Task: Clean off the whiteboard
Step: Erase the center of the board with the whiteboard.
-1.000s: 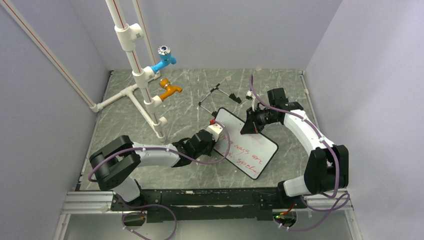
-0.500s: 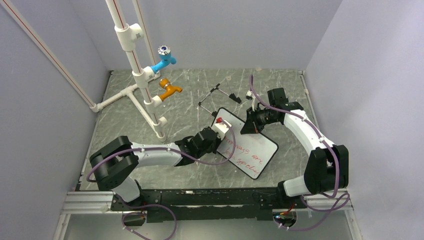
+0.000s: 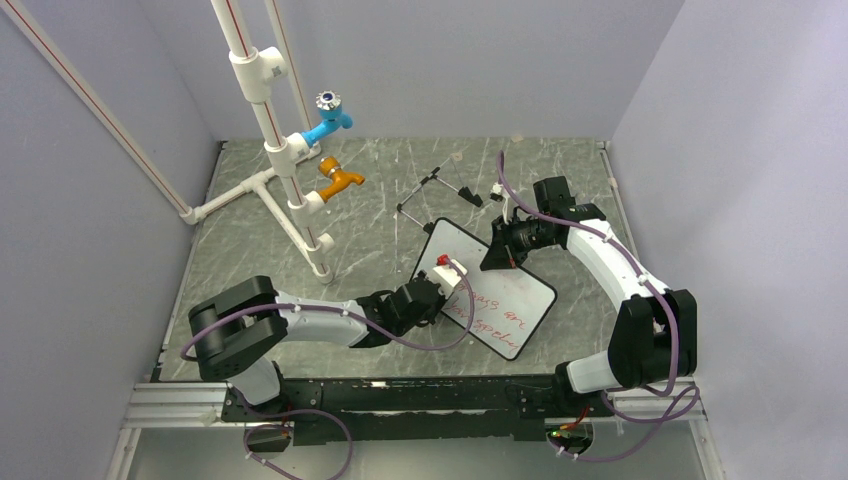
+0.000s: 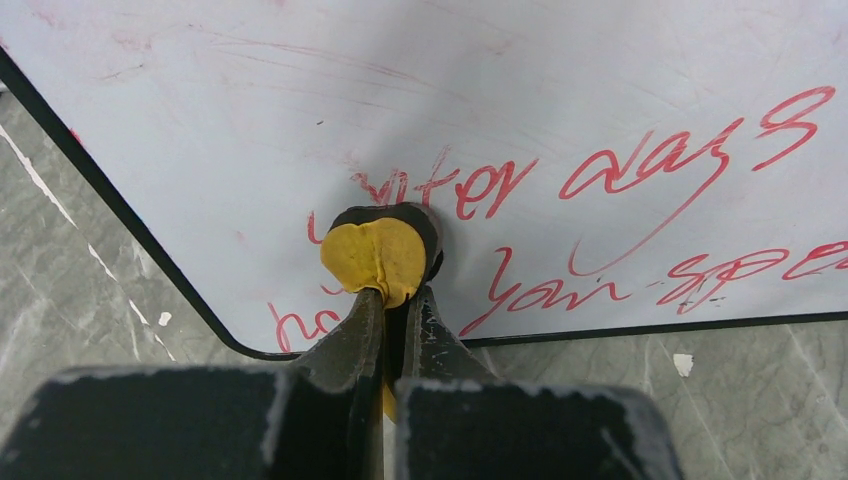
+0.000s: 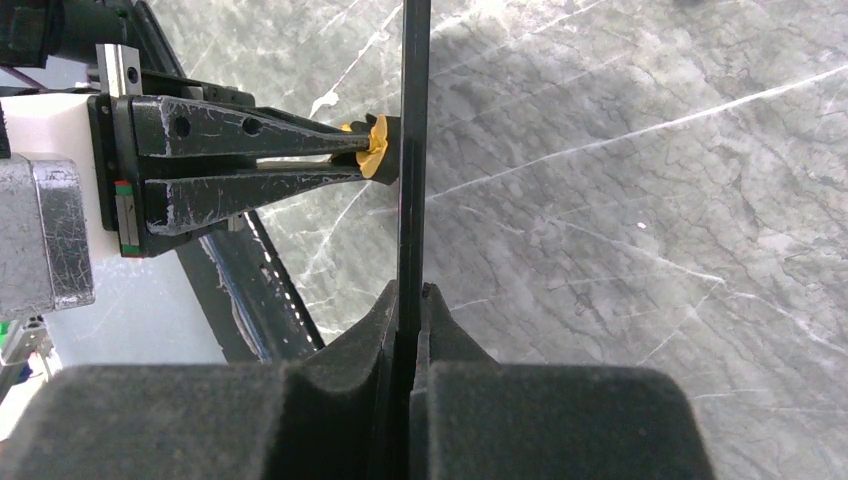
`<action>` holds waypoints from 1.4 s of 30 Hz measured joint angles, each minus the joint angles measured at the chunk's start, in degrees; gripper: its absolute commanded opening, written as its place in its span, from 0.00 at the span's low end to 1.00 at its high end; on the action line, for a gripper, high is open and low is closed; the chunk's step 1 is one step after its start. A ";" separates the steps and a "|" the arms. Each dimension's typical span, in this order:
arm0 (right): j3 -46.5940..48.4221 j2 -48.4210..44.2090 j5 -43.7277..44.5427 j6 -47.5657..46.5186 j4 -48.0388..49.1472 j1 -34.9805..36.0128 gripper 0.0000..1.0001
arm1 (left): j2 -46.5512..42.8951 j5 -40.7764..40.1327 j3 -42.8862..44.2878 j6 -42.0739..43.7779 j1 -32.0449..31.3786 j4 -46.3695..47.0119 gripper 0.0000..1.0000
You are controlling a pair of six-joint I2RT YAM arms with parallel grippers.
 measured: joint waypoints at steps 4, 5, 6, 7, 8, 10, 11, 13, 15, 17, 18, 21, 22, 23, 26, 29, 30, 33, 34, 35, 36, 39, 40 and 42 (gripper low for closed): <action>0.00 0.00 0.00 0.00 0.00 0.00 0.00 | 0.11 -0.85 -0.26 -1.05 -0.13 0.55 0.00; 0.00 0.00 0.00 0.00 0.00 0.00 0.00 | 0.11 -0.94 -0.26 -1.22 -0.13 0.55 0.00; 0.00 0.00 0.00 0.00 0.00 0.00 0.00 | 0.11 -1.11 -0.26 -1.40 -0.13 0.55 0.00; 0.00 0.00 0.00 0.00 0.00 0.00 0.00 | 0.09 -1.25 -0.26 -1.42 -0.11 0.55 0.00; 0.00 0.00 0.00 0.00 0.00 0.00 0.00 | 0.04 -1.33 -0.20 -1.40 -0.09 0.42 0.00; 0.00 0.00 -0.02 0.00 0.00 0.00 0.00 | -0.20 -1.49 0.59 -1.03 -0.07 -1.11 0.00; 0.00 0.00 -0.02 -0.02 0.00 0.00 0.00 | -0.28 -1.51 1.29 -0.52 -0.04 -2.38 0.00; 0.00 0.00 -0.02 0.00 -0.02 0.00 0.00 | -0.33 -1.44 3.52 1.09 0.04 -6.19 0.00; 0.00 0.00 0.00 0.00 -0.02 0.00 0.00 | -0.33 -1.16 5.81 2.54 0.28 -9.64 0.00; 0.00 0.00 0.00 0.00 0.00 -0.02 0.00 | -0.33 -0.81 8.39 3.87 0.76 -12.44 0.00; 0.00 0.00 0.02 0.00 0.02 -0.07 0.00 | -0.33 -0.61 9.53 4.37 1.01 -13.46 0.00; 0.00 0.00 0.04 0.00 0.02 -0.07 0.00 | -0.33 -0.15 12.02 5.29 1.81 -14.03 0.00; 0.00 0.00 0.04 0.02 0.02 -0.09 0.00 | -0.33 0.02 12.20 5.53 2.01 -13.68 0.00; 0.00 0.00 0.07 0.02 0.02 -0.11 0.00 | -0.33 0.17 12.13 5.57 2.10 -13.64 0.00; 0.00 0.00 0.04 0.00 0.04 -0.13 0.00 | -0.50 0.66 10.49 5.38 2.25 -11.19 0.00; 0.00 0.00 0.02 0.00 0.04 -0.11 0.00 | -1.18 1.33 7.19 4.07 2.51 -6.49 0.00; 0.00 0.00 0.02 0.00 0.04 -0.11 0.00 | -1.40 1.55 5.79 3.43 2.62 -4.61 0.00; 0.00 0.02 0.00 0.00 0.04 -0.11 0.00 | -1.55 2.21 1.44 1.31 2.82 0.26 0.00; 0.00 0.04 0.00 0.00 0.04 -0.11 0.00 | -1.55 2.45 -0.39 0.44 2.84 1.88 0.00; 0.00 0.04 0.00 0.00 0.04 -0.11 0.00 | -1.55 2.69 -1.84 -0.24 2.84 2.91 0.00; 0.00 0.07 -0.02 0.00 0.04 -0.11 0.00 | -1.55 2.82 -3.06 -0.79 2.84 3.76 0.00; 0.00 0.07 -0.07 -0.02 0.04 -0.04 0.00 | -1.55 3.17 -6.60 -2.51 2.84 5.86 0.00; 0.00 0.07 -0.07 -0.04 0.07 0.02 0.00 | -1.55 3.26 -7.61 -3.06 2.84 6.27 0.00; 0.00 0.07 -0.09 -0.07 0.07 0.11 0.00 | -1.55 3.37 -9.03 -3.48 2.86 6.99 0.00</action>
